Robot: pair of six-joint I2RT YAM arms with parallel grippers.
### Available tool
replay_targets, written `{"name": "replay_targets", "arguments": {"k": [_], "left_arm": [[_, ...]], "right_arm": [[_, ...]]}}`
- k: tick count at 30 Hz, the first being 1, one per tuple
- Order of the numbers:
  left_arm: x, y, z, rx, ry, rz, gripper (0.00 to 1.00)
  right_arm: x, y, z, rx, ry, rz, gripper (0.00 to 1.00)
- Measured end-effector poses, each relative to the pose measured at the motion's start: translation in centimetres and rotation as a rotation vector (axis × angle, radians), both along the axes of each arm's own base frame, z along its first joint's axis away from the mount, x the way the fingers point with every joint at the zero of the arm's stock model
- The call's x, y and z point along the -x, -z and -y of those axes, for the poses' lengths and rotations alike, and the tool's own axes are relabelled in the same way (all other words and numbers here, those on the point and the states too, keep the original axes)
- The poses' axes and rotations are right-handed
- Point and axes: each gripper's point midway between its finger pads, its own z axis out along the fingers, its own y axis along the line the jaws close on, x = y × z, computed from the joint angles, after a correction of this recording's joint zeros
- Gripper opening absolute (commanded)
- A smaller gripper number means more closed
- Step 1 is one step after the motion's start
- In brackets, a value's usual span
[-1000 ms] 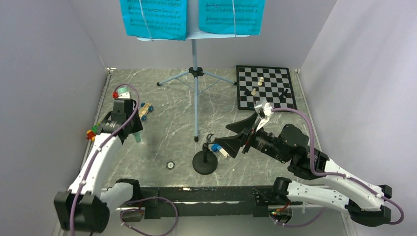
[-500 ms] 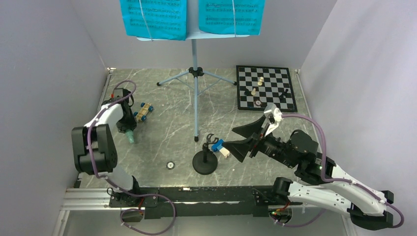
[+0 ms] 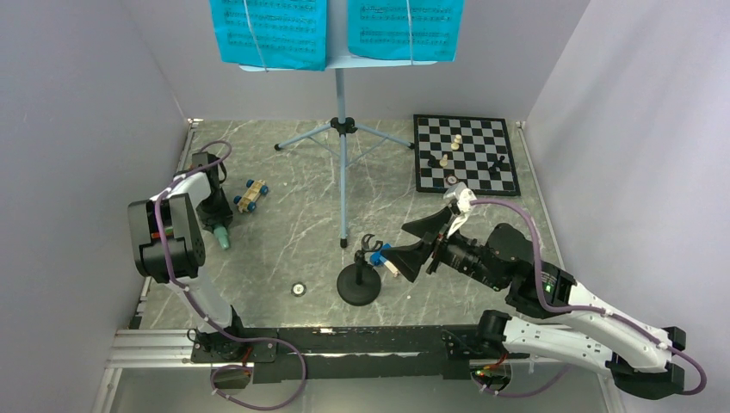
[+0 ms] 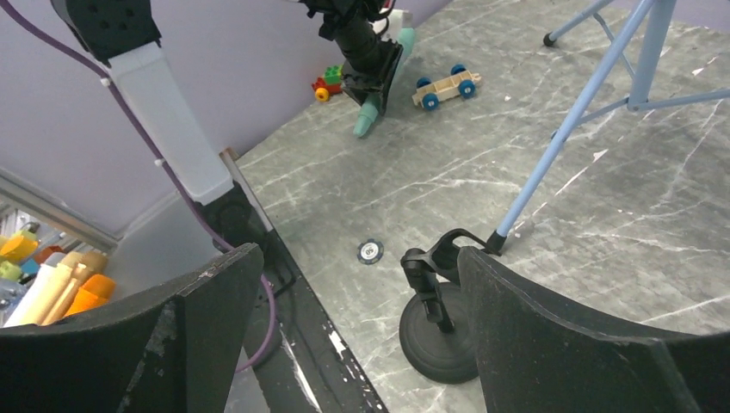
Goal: Pack up the instrument practice props
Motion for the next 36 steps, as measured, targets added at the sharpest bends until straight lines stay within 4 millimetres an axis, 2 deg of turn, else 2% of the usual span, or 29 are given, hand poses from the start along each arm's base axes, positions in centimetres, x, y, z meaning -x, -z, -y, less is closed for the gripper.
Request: {"name": "replay_targets", "arguments": {"k": [7, 15, 18, 20, 21, 22, 25, 28, 30, 31, 32, 34, 36], "left_arm": [[-0.3, 0.3, 0.4, 0.025, 0.011, 0.007, 0.54], [-0.4, 0.3, 0.4, 0.026, 0.012, 0.012, 0.63], [-0.4, 0.0, 0.5, 0.028, 0.008, 0.019, 0.71], [-0.5, -1.0, 0.7, 0.033, 0.007, 0.045, 0.78], [-0.7, -2.2, 0.9, 0.040, 0.005, 0.079, 0.85], [-0.9, -3.3, 1.1, 0.040, 0.006, 0.113, 0.89], [-1.8, -9.6, 2.6, 0.044, 0.027, 0.313, 0.91], [-2.4, -17.9, 6.4, 0.053, 0.122, 0.584, 0.92], [-2.0, -23.2, 11.2, 0.095, 0.250, 0.788, 0.99], [-1.5, -24.4, 13.0, 0.120, 0.305, 0.844, 0.99], [-0.2, -26.2, 16.5, 0.176, 0.412, 0.946, 0.99], [2.3, -26.8, 20.9, 0.271, 0.562, 1.026, 0.99], [5.5, -25.7, 24.8, 0.378, 0.713, 1.076, 0.99]], "right_arm": [[-0.3, 0.3, 0.1, 0.017, 0.018, 0.004, 0.89], [-0.3, -0.5, 1.2, -0.013, 0.043, 0.019, 0.89], [-0.2, -0.8, 1.4, -0.022, 0.045, 0.022, 0.89], [-0.3, -0.7, 1.4, -0.019, 0.047, 0.021, 0.89], [-0.3, -0.6, 1.4, -0.015, 0.048, 0.019, 0.89], [-0.3, -0.5, 1.4, -0.011, 0.048, 0.018, 0.89], [-0.5, -0.1, 1.1, 0.003, 0.050, 0.011, 0.89], [-0.7, 0.3, 0.9, 0.015, 0.059, 0.005, 0.89], [-1.0, 0.3, 1.0, 0.016, 0.075, 0.002, 0.89], [-1.1, 0.4, 1.0, 0.016, 0.083, -0.001, 0.89], [-1.3, 0.7, 1.1, 0.018, 0.097, -0.007, 0.89], [-1.6, 1.3, 1.3, 0.023, 0.118, -0.018, 0.89], [-1.9, 2.4, 1.6, 0.034, 0.144, -0.036, 0.89]]}}
